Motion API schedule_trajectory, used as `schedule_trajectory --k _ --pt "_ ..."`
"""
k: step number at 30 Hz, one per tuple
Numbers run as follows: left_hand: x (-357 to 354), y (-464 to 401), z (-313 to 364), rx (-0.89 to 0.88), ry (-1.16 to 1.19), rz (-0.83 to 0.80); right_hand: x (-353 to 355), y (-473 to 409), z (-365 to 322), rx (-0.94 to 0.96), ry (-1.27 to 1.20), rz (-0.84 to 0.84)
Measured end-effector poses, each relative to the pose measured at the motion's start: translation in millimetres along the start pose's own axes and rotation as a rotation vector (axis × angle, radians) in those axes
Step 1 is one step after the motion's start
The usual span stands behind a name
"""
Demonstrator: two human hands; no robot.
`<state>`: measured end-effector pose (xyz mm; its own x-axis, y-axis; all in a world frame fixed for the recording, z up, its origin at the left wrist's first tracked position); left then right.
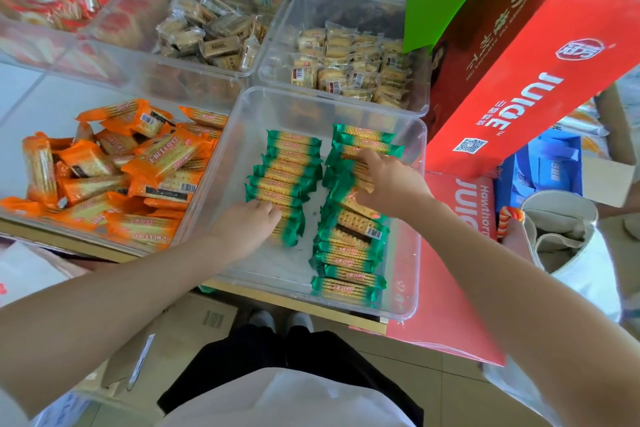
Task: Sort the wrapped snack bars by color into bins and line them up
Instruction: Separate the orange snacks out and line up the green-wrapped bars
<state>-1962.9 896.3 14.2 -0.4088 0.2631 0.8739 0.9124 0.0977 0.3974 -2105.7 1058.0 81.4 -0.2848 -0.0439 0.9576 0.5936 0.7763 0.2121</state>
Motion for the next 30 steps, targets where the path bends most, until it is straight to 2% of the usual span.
schedule_trajectory --k 2,6,9,13,17,21,25,30 --pt "0.2 -2.1 -2.6 0.054 -0.004 0.026 6.1 -1.0 1.3 0.012 -0.049 0.037" --pt "0.4 -6.2 -2.0 0.065 0.001 0.004 -11.8 -8.5 3.9 0.05 -0.029 -0.142" --pt "-2.4 -8.2 -2.0 0.066 0.001 -0.024 -21.4 -11.7 5.4 0.032 -0.034 -0.15" --pt "-2.9 -14.5 -5.4 0.035 0.05 -0.104 -35.5 -11.0 3.0 0.059 0.052 -0.256" --pt "-3.7 -16.0 -8.0 -0.031 0.125 -0.153 -30.7 -17.2 9.2 0.008 0.013 -0.145" --pt "-9.1 -13.3 -14.4 -0.101 0.191 -0.163 -28.5 -18.0 -2.2 0.076 0.181 -0.085" --pt "-6.4 -8.4 -14.5 -0.091 0.11 -0.163 -31.6 -23.6 -7.1 0.08 0.288 -0.003" --pt "-2.4 -6.8 -5.0 -0.056 -0.047 -0.134 -21.8 -23.2 -9.5 0.04 0.235 0.092"
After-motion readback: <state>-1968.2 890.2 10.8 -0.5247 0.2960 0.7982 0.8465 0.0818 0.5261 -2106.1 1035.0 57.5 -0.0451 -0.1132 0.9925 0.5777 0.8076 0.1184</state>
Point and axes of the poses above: each hand's wrist, its own y-axis away from the middle knuckle, its own x-axis out of the back of the hand, z = x × y, the point moved 4 cm from there along -y, towards the middle knuckle, and after that the axes turned 8 degrees about x, right-handed, at the moved point
